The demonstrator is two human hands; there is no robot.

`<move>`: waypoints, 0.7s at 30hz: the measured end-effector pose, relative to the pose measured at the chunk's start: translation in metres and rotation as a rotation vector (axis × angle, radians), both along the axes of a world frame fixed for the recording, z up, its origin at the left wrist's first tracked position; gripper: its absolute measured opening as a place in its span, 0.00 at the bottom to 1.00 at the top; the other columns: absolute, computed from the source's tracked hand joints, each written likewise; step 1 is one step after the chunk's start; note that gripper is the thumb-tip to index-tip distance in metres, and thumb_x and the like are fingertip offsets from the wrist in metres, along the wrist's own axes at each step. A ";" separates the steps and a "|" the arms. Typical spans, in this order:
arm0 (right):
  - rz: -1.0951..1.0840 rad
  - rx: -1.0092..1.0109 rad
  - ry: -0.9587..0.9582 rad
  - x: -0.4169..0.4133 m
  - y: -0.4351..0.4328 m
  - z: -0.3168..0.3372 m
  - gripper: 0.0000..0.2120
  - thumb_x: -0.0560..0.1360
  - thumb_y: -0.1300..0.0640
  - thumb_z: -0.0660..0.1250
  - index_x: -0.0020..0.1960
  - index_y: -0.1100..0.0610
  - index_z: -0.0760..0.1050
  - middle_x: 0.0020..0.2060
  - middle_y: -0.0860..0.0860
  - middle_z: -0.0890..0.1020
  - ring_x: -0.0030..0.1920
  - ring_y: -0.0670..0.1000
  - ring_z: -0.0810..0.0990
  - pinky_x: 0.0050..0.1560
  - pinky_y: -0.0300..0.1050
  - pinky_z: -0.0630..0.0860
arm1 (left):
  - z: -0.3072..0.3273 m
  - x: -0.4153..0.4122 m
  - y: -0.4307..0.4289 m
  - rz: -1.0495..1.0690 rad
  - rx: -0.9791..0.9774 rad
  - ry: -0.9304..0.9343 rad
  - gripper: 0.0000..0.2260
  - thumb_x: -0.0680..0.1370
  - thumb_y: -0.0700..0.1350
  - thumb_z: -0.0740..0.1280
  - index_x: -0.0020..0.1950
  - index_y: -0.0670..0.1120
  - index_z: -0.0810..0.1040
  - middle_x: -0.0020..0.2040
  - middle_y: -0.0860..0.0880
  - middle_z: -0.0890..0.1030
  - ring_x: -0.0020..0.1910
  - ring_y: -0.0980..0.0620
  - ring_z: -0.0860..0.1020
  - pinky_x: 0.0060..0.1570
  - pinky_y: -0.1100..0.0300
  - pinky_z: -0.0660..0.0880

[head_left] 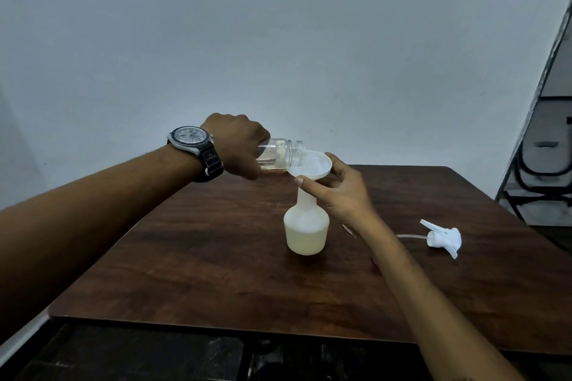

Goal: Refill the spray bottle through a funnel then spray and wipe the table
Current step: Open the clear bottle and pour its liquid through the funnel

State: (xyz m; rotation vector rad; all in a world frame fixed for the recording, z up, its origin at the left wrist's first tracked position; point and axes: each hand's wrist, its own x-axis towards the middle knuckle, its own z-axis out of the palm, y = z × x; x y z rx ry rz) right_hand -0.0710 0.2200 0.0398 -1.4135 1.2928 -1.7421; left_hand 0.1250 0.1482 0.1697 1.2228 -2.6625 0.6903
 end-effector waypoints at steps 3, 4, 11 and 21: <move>-0.002 0.001 0.004 0.000 0.001 0.000 0.19 0.68 0.50 0.83 0.56 0.43 0.83 0.53 0.47 0.88 0.56 0.50 0.87 0.48 0.48 0.81 | 0.000 -0.001 0.000 -0.004 -0.007 -0.005 0.11 0.67 0.50 0.70 0.47 0.51 0.77 0.39 0.53 0.78 0.40 0.48 0.79 0.34 0.62 0.64; -0.005 -0.001 0.005 0.000 0.001 0.001 0.19 0.68 0.50 0.83 0.56 0.44 0.83 0.53 0.47 0.88 0.56 0.50 0.87 0.50 0.49 0.81 | 0.001 -0.001 0.000 -0.005 -0.007 -0.005 0.11 0.66 0.50 0.70 0.47 0.52 0.77 0.39 0.53 0.78 0.40 0.48 0.79 0.34 0.62 0.64; -0.007 0.003 0.009 0.000 0.001 0.000 0.19 0.68 0.50 0.84 0.57 0.44 0.82 0.53 0.47 0.88 0.56 0.50 0.87 0.49 0.49 0.81 | 0.001 -0.002 -0.001 -0.004 -0.016 -0.016 0.11 0.66 0.50 0.70 0.47 0.51 0.77 0.40 0.53 0.79 0.40 0.47 0.79 0.35 0.61 0.66; -0.024 0.009 0.028 0.000 -0.001 -0.001 0.23 0.64 0.44 0.84 0.57 0.40 0.82 0.55 0.45 0.88 0.59 0.50 0.86 0.61 0.64 0.83 | 0.003 -0.003 0.000 -0.003 -0.011 -0.028 0.11 0.66 0.49 0.70 0.47 0.51 0.77 0.39 0.53 0.78 0.41 0.47 0.79 0.35 0.61 0.65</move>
